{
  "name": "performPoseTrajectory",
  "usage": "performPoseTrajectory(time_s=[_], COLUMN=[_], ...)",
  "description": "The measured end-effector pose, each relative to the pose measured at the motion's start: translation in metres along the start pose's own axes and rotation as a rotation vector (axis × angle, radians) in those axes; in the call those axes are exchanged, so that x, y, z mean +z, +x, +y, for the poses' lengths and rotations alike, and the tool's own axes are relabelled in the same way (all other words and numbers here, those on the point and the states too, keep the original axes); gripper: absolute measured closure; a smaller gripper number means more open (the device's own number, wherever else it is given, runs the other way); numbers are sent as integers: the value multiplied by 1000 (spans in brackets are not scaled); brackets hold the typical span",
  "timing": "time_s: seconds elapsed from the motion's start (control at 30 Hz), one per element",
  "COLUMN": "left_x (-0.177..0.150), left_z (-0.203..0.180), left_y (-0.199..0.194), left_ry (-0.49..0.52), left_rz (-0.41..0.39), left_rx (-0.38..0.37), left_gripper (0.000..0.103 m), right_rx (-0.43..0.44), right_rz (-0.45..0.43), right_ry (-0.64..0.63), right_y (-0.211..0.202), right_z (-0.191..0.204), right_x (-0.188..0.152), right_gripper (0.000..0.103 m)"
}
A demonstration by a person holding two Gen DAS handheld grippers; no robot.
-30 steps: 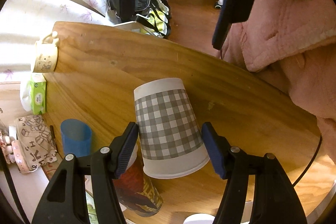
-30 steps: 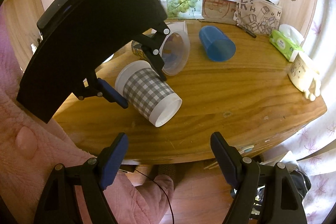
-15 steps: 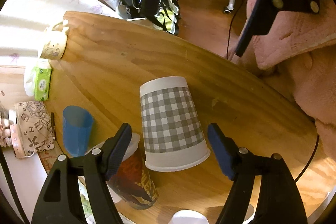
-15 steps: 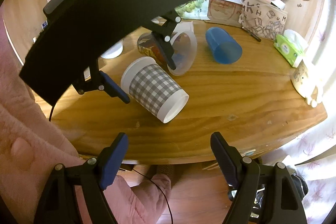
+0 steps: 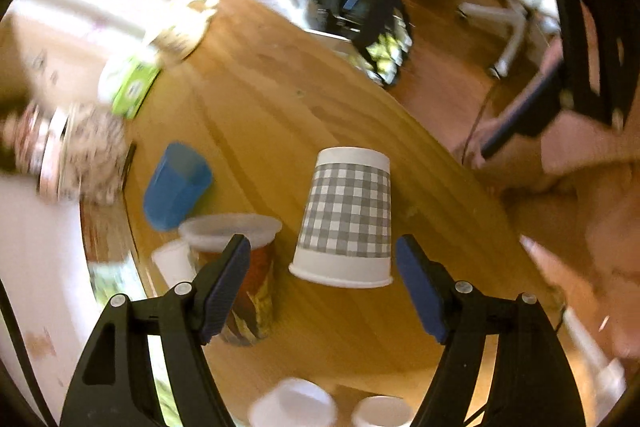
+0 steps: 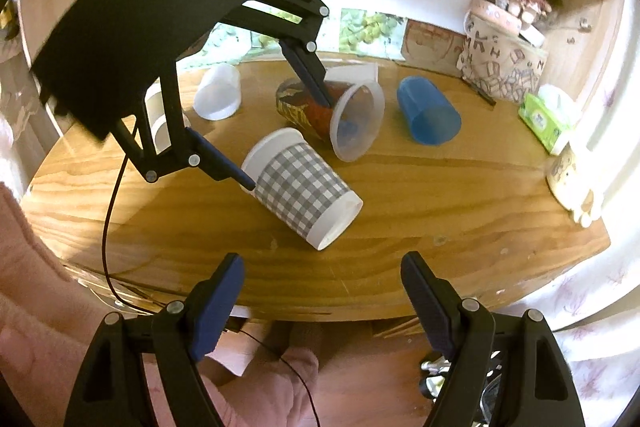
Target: Flip cup upright
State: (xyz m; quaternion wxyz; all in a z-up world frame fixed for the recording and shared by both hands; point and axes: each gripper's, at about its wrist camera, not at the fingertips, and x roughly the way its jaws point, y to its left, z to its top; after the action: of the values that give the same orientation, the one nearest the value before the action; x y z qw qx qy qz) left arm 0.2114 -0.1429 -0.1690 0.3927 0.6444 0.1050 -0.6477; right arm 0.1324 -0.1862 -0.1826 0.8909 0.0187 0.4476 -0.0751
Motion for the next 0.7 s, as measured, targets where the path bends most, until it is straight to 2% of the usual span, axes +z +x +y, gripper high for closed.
performPoseTrajectory(time_s=[0.33, 0.53, 0.7], left_x=[-15, -27, -34], left_z=[26, 30, 18], left_y=[-27, -43, -56], left_ry=[-524, -808, -1025], left_rz=[-49, -38, 6], left_rx=[82, 198, 304], left_gripper=[25, 25, 25], right_rx=[9, 51, 108], right_rz=[-50, -82, -121], right_ry=[-100, -141, -180], right_y=[-6, -9, -9], right_z=[13, 17, 11], right_x=[8, 12, 18], right_gripper=[22, 22, 22])
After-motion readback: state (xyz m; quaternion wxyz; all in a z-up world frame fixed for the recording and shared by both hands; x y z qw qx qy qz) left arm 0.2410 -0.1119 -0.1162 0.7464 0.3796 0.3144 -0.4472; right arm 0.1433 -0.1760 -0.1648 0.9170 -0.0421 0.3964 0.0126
